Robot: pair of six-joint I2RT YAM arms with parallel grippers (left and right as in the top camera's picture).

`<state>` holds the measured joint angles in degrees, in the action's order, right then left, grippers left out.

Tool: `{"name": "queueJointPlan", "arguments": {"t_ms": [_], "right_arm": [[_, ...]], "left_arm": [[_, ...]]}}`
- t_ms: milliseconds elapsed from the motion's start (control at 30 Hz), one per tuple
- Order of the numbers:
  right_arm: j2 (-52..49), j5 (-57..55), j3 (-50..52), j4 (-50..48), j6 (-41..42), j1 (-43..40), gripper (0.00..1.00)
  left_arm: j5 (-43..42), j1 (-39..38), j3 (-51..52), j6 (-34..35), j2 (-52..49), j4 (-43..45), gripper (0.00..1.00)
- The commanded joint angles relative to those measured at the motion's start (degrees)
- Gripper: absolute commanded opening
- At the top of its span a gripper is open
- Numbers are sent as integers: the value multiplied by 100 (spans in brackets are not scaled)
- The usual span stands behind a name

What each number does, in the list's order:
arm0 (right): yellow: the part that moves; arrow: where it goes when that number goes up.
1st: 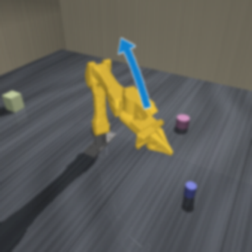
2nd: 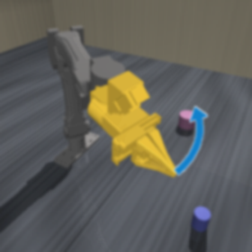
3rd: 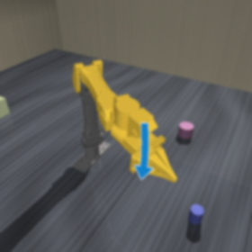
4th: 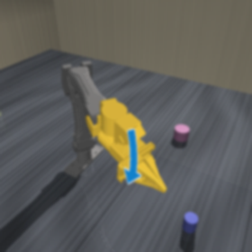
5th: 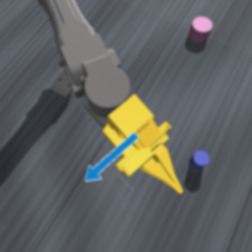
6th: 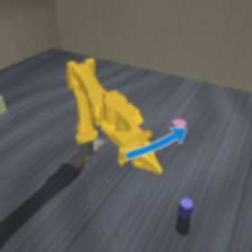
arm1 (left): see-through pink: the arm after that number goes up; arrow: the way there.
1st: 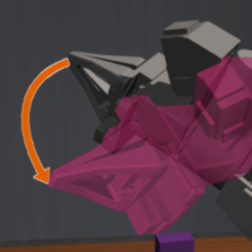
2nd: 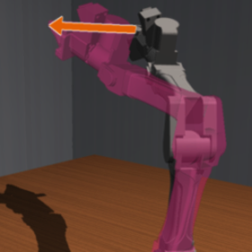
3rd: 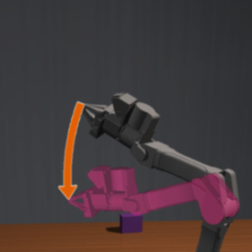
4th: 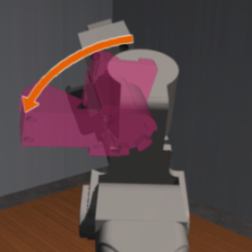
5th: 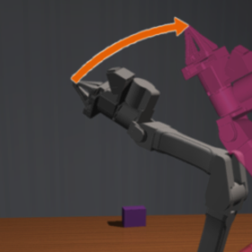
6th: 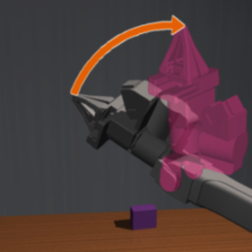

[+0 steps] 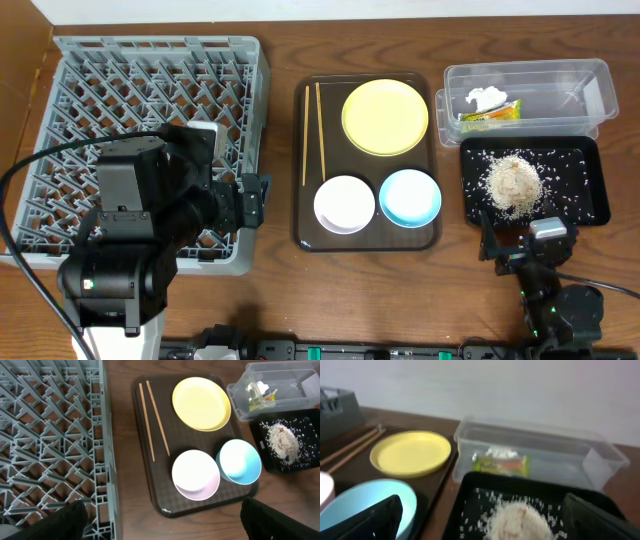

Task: Sort waste into correct bins and load items into the dishwasher
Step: 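Move the left gripper to the wooden chopsticks on the brown tray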

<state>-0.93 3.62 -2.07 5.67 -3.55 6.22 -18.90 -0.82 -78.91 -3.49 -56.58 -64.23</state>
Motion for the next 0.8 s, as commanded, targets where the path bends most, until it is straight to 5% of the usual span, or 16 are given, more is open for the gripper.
{"name": "queueJointPlan", "arguments": {"t_ms": [0, 533, 767], "right_arm": [[66, 4, 181, -177, 76, -13, 99], [61, 2, 175, -177, 72, -15, 99], [61, 2, 175, -177, 72, -15, 99]], "left_arm": [[52, -13, -83, -101, 0, -9, 98], [11, -13, -83, -74, 0, -7, 98], [-1209, -13, -83, 785, -28, 391, 98]]}}
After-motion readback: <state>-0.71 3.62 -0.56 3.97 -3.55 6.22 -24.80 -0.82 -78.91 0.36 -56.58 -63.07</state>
